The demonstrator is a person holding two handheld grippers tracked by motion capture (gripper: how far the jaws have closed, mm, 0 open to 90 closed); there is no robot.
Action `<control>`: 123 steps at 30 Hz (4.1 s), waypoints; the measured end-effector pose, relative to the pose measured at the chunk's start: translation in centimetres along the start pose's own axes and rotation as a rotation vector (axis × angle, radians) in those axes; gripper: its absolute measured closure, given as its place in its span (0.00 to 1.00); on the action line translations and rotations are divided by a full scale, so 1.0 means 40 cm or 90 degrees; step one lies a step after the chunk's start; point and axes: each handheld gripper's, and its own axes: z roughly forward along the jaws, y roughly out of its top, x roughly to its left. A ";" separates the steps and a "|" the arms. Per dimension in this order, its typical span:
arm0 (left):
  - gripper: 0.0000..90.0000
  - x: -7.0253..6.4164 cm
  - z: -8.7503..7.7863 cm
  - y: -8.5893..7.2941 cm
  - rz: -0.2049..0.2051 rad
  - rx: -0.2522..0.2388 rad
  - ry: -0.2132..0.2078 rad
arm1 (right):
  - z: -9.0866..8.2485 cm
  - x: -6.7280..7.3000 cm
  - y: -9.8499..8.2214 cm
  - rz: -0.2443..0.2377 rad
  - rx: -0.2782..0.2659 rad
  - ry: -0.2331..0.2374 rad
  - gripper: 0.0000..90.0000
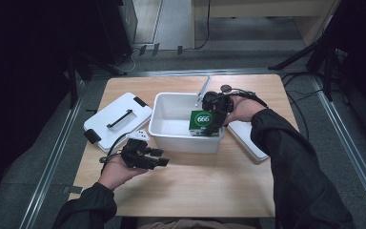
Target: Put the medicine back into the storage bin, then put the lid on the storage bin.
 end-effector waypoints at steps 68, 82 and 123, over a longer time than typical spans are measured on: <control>0.53 0.009 -0.010 -0.003 0.002 -0.002 0.017 | -0.023 0.024 -0.503 0.353 -0.239 -0.185 0.45; 0.53 0.009 -0.010 -0.005 0.004 0.001 0.016 | 0.041 -0.002 -0.549 0.445 -0.275 -0.241 0.68; 0.54 0.006 -0.011 -0.007 0.004 0.003 0.012 | 0.099 -0.079 -0.513 0.538 -0.147 -0.249 0.99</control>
